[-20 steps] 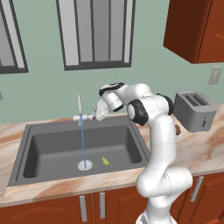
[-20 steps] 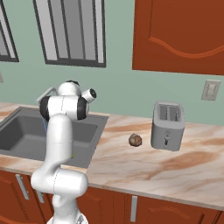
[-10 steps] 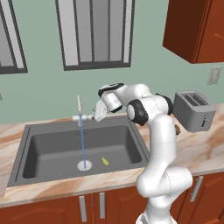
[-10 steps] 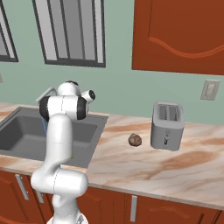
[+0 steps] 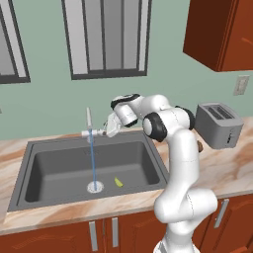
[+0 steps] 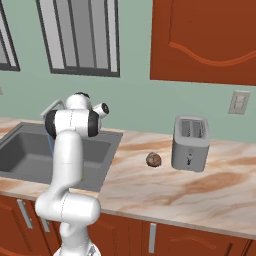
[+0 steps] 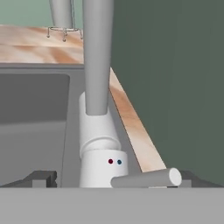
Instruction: Turn on the sink faucet. Then move the lemon wedge from the counter to the sink. Turn off the sink. Move the vegetable from the sink to the pot next to the stove. Finally move the pot to the front left burner.
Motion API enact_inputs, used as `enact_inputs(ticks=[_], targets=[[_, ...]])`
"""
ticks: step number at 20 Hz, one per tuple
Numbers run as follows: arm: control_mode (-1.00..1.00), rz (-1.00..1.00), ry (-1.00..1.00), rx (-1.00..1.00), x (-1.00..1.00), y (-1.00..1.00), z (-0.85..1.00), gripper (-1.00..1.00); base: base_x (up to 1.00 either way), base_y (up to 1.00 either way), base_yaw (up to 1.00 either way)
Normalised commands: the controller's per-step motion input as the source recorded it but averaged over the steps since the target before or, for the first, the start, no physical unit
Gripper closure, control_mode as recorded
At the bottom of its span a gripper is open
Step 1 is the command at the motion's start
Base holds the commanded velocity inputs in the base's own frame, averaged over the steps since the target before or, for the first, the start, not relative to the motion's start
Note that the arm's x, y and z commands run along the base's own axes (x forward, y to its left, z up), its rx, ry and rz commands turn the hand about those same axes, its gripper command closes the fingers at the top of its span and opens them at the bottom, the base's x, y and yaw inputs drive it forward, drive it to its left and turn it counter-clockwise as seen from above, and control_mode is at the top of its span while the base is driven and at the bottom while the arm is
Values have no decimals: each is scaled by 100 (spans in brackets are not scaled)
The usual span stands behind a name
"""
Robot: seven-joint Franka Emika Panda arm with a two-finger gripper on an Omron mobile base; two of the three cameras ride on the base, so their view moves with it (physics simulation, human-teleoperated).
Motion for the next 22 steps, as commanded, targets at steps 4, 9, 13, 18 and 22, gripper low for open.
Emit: enact_inputs(ticks=[4,9,13,18,22], targets=[[-100,7,0,0,0,43,15,-100,0,0,0],[-100,7,1,0,0,47,16,-100,0,0,0],[-100,4,2,0,0,55,20,-100,0,0,0],[-100,2,3,0,0,64,24,-100,0,0,0],[-100,1,3,0,0,65,25,-100,0,0,0]])
